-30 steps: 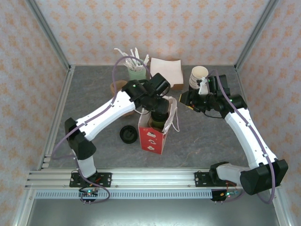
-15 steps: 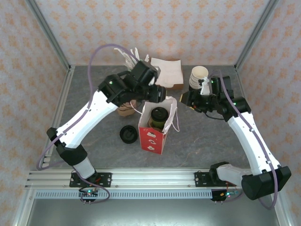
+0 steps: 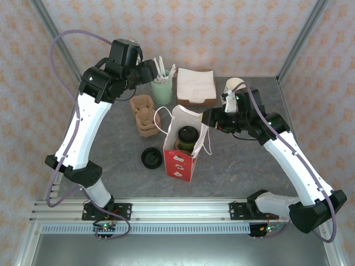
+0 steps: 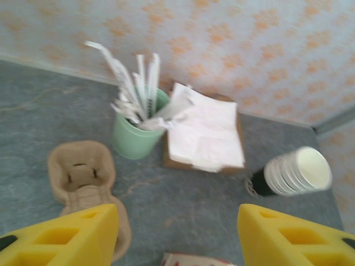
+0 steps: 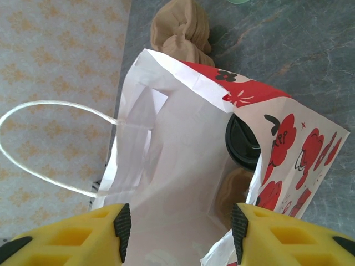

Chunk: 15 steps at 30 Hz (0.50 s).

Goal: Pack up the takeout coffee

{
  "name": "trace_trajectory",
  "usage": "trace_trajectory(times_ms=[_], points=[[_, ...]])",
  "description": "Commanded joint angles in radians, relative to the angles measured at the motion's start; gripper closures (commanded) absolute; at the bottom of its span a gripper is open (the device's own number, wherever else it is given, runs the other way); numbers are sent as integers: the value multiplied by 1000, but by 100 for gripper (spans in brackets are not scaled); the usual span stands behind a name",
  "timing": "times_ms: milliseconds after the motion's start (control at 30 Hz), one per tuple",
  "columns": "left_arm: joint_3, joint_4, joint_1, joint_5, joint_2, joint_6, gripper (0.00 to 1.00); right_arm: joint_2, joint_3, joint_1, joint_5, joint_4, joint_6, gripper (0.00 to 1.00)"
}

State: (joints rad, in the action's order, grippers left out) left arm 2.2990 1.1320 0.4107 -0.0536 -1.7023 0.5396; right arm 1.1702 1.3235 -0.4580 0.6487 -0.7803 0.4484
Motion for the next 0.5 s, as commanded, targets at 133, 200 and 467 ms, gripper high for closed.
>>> trace_trajectory(times_ms=[133,200,467], points=[[34,-103,-144,-13,-136,42,34,8,41,-28,-94,-32,-13,44],[97,-110,-168,17,-200,34,32,9,50,-28,-105,-44,-24,43],[445,-97,-266,103,-560,56,29,31,74,-28,-152,-96,-43,42]])
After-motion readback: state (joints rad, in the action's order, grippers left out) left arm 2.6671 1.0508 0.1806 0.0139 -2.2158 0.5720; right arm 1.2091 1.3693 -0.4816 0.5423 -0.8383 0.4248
